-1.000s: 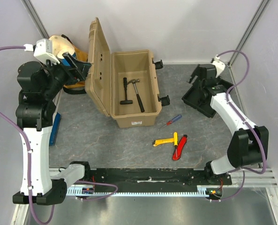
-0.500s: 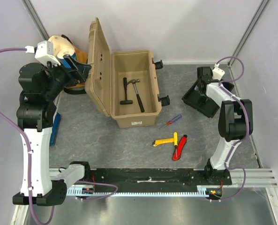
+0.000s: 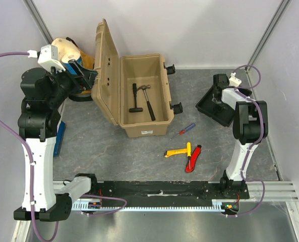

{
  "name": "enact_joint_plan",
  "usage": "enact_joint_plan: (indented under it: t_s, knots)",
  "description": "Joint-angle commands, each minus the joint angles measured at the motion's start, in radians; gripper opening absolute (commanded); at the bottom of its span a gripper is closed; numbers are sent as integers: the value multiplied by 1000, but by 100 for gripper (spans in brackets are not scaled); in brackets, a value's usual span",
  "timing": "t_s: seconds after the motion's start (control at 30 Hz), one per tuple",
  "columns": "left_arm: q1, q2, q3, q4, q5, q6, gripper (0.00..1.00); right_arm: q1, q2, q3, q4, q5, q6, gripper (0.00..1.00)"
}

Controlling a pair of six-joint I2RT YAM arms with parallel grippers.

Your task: Pack the tool kit

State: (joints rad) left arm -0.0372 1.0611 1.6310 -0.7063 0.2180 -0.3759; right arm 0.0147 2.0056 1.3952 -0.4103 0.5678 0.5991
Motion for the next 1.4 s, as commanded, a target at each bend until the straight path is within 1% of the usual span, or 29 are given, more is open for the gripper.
enact_joint_plan:
  t_s: [0.0,0.03,0.07,0.13,0.17,0.2,0.33,0.47,0.57,0.67,0.77,0.93,1.07,1.17,1.3,1.37]
  knots:
    - [0,-15,1,4,-8,45,82,-4,-1,13,34,-26,-5,44]
    - [-1,-15,3,2,-6,46,82,-4,-8,4,41,-26,-1,37]
    - [-1,-19,3,-1,-8,48,82,-4,-25,-10,62,-28,-2,25]
    - [-1,-23,4,-5,-8,51,82,-4,-59,-19,71,-23,-7,9]
    - [-1,-24,6,-9,-9,51,83,-4,-79,-16,73,-23,-15,3]
    - [-1,-27,6,-10,-8,51,83,-4,-96,-12,73,-20,-24,0]
    - [-1,-35,4,-16,-5,48,82,-2,-197,22,61,-25,-62,0]
    - [-1,-46,4,-18,-3,38,82,4,-324,63,53,-98,-93,0]
    - [-1,-53,4,-18,1,26,82,33,-433,80,97,-167,-131,0]
    - [-1,-64,3,-18,3,11,82,112,-490,128,110,-215,-180,0]
    - [-1,-76,-2,-18,4,-1,82,246,-505,189,97,-212,-211,0]
    - [-1,-101,-25,-12,-9,-29,82,496,-456,281,73,-197,-151,0]
    - [-1,-112,-45,-12,0,-37,82,684,-348,356,59,-135,-144,0]
    - [0,-115,-42,-18,1,-34,82,767,-251,430,7,-74,-92,0]
    - [-1,-131,-57,-27,-17,-34,82,856,-131,508,-70,64,-32,0]
    - [0,-133,-63,-27,-8,-31,82,870,-76,556,-87,61,-31,0]
